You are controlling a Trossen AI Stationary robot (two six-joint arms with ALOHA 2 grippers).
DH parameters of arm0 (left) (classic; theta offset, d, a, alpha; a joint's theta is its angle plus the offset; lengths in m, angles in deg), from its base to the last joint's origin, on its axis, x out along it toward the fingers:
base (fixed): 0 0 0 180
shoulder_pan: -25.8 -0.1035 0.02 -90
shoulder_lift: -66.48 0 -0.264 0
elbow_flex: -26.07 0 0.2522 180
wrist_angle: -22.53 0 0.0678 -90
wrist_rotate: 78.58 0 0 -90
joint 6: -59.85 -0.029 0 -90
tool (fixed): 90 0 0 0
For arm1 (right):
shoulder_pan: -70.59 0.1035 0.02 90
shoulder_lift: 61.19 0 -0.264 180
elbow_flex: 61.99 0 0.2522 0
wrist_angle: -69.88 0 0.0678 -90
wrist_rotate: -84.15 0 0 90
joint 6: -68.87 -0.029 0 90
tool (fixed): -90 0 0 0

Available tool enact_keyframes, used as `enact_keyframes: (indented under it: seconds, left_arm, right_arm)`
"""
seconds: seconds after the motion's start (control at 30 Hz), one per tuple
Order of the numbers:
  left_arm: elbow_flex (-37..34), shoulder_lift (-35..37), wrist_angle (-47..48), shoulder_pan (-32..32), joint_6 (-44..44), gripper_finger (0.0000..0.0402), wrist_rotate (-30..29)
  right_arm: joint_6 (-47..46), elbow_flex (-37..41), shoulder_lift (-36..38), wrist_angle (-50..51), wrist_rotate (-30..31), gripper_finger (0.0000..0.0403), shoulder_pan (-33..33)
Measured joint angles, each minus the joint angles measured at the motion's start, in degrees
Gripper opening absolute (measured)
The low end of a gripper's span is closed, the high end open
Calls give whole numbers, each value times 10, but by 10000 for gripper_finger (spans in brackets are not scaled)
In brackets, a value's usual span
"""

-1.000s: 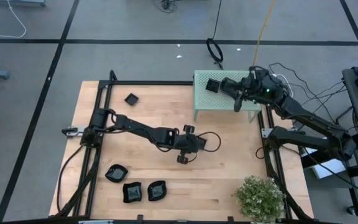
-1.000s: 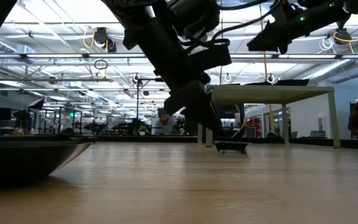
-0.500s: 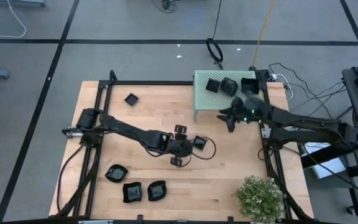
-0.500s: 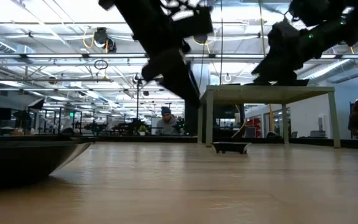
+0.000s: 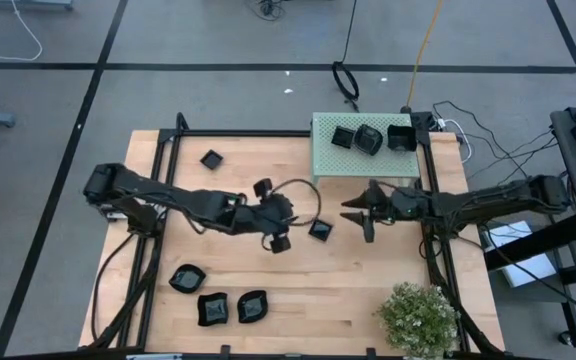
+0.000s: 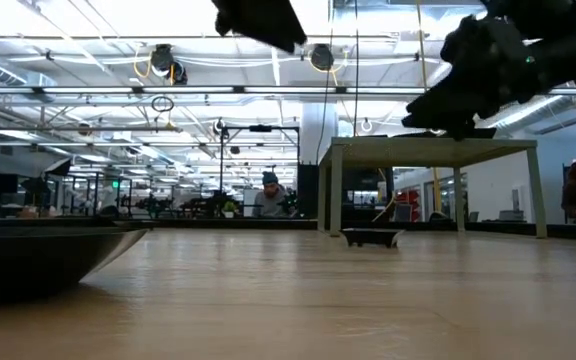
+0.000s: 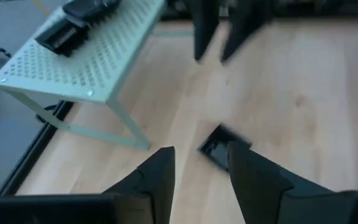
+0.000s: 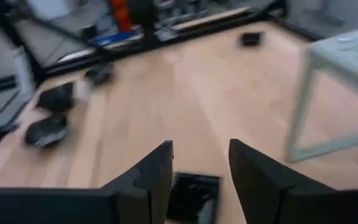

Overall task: Pick & Place Mini shaped plates
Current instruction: Stack the right square plate on top of the square plate on the shelf

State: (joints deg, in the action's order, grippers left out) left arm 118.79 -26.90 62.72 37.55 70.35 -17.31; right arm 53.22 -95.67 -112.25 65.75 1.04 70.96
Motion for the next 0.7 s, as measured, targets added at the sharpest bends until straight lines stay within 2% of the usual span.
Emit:
enact_keyframes:
  seconds: [0.13,0.3,0.4,0.57,0.7]
  left_arm:
    - [0,31,0,0,28,147,8]
    - [0,50,9,6,50,147,28]
    - [1,53,1,10,61,147,51]
    - [0,57,3,21,92,147,85]
    - [0,56,5,34,127,147,108]
  right_arm:
    - [11,2,-42,-9,-18,145,28]
    - [16,1,-113,-64,-74,145,65]
    - [36,-4,-154,-80,-75,146,86]
    - [139,-47,-220,-54,-59,146,101]
    - [259,-100,-268,4,-36,146,102]
